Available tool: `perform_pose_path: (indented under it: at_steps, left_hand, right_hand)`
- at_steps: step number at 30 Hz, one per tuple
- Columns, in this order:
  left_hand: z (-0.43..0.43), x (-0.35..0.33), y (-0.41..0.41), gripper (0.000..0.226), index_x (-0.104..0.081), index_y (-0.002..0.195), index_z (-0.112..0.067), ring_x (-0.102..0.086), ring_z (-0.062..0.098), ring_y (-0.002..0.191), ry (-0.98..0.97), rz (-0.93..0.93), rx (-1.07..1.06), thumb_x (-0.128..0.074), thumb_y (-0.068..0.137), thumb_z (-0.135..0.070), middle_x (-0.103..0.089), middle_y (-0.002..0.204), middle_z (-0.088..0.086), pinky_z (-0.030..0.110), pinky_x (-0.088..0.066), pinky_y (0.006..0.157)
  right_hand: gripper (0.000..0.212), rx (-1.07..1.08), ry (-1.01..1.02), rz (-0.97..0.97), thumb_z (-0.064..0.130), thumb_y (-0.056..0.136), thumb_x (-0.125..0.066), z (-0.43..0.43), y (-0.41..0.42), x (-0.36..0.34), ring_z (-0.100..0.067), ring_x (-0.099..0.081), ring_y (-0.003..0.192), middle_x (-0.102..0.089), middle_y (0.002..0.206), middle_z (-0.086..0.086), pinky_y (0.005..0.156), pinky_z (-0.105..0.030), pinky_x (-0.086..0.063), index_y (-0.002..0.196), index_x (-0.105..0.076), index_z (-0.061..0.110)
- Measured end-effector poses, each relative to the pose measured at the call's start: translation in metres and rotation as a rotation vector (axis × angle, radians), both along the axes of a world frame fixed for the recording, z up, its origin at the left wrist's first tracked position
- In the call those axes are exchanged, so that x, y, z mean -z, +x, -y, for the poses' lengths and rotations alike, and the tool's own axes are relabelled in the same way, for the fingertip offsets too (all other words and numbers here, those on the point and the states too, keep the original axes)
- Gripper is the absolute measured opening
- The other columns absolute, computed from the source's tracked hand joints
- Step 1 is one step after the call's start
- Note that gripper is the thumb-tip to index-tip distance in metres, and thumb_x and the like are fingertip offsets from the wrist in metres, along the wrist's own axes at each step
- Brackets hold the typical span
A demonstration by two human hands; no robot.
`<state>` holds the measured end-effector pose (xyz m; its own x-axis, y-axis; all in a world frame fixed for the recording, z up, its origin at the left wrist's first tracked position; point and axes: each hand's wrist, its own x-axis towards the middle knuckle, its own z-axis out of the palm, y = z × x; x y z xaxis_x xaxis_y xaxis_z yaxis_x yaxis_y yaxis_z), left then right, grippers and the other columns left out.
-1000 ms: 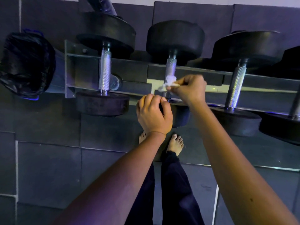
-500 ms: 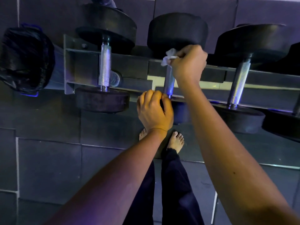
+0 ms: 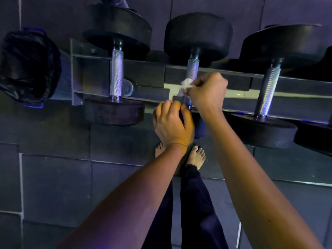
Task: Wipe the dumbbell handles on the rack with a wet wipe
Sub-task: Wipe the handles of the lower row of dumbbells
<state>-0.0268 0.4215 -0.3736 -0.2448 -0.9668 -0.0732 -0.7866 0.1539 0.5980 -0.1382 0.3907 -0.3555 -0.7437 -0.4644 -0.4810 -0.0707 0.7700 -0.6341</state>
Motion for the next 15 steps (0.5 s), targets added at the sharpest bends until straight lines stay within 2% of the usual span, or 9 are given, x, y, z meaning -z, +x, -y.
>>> perform_pose_path:
  at_steps: [2,6,10,11,13,15]
  left_hand:
    - [0.000,0.000,0.000,0.026,-0.060,0.071,-0.012,-0.056,0.030,0.090,0.000,-0.004,-0.006,-0.044,0.086,-0.027,-0.059,0.082,0.006,0.041,-0.046,0.074]
    - [0.000,0.000,0.000,0.027,-0.060,0.071,-0.011,-0.056,0.030,0.088,-0.011,-0.028,-0.002,-0.044,0.086,-0.026,-0.059,0.080,0.007,0.041,-0.047,0.072]
    - [0.000,-0.001,0.000,0.026,-0.060,0.072,-0.011,-0.056,0.032,0.089,-0.013,-0.018,0.000,-0.045,0.087,-0.025,-0.059,0.080,0.008,0.041,-0.047,0.073]
    - [0.000,-0.001,0.000,0.027,-0.060,0.073,-0.010,-0.057,0.032,0.089,-0.015,-0.012,0.002,-0.044,0.087,-0.026,-0.059,0.081,0.009,0.041,-0.047,0.073]
    - [-0.001,-0.001,0.000,0.028,-0.060,0.075,-0.010,-0.056,0.033,0.090,-0.013,-0.008,0.007,-0.042,0.087,-0.027,-0.059,0.083,0.009,0.041,-0.047,0.074]
    - [-0.001,-0.002,0.000,0.028,-0.062,0.078,-0.011,-0.056,0.032,0.091,-0.007,-0.009,0.005,-0.042,0.086,-0.028,-0.060,0.085,0.008,0.040,-0.045,0.074]
  right_hand:
    - [0.014,0.014,-0.028,-0.052,0.024,0.065,-0.082,0.016,-0.009,-0.001,-0.023,-0.068,0.074,-0.069,0.073,-0.005,0.069,-0.035,-0.056,0.065,-0.070,0.018]
    - [0.010,0.015,-0.037,-0.114,0.028,0.071,-0.078,0.037,-0.022,-0.006,-0.020,-0.066,0.075,-0.068,0.077,-0.002,0.061,-0.025,-0.050,0.070,-0.071,0.020]
    - [0.020,0.010,0.053,-0.046,0.031,0.069,-0.078,0.022,-0.009,0.008,-0.023,-0.067,0.079,-0.068,0.081,-0.005,0.064,-0.033,-0.056,0.064,-0.064,0.018]
    - [0.022,-0.004,0.091,-0.013,0.032,0.069,-0.078,0.014,-0.004,0.012,-0.023,-0.067,0.077,-0.067,0.080,-0.006,0.061,-0.033,-0.055,0.064,-0.063,0.016]
    - [0.030,-0.033,0.132,0.040,0.038,0.069,-0.077,-0.003,0.005,0.016,-0.023,-0.062,0.072,-0.064,0.076,-0.006,0.053,-0.026,-0.046,0.064,-0.062,0.012]
    - [0.035,-0.025,0.134,0.068,0.044,0.067,-0.081,-0.014,0.006,0.015,-0.023,-0.061,0.073,-0.065,0.076,-0.005,0.058,-0.024,-0.040,0.063,-0.064,0.014]
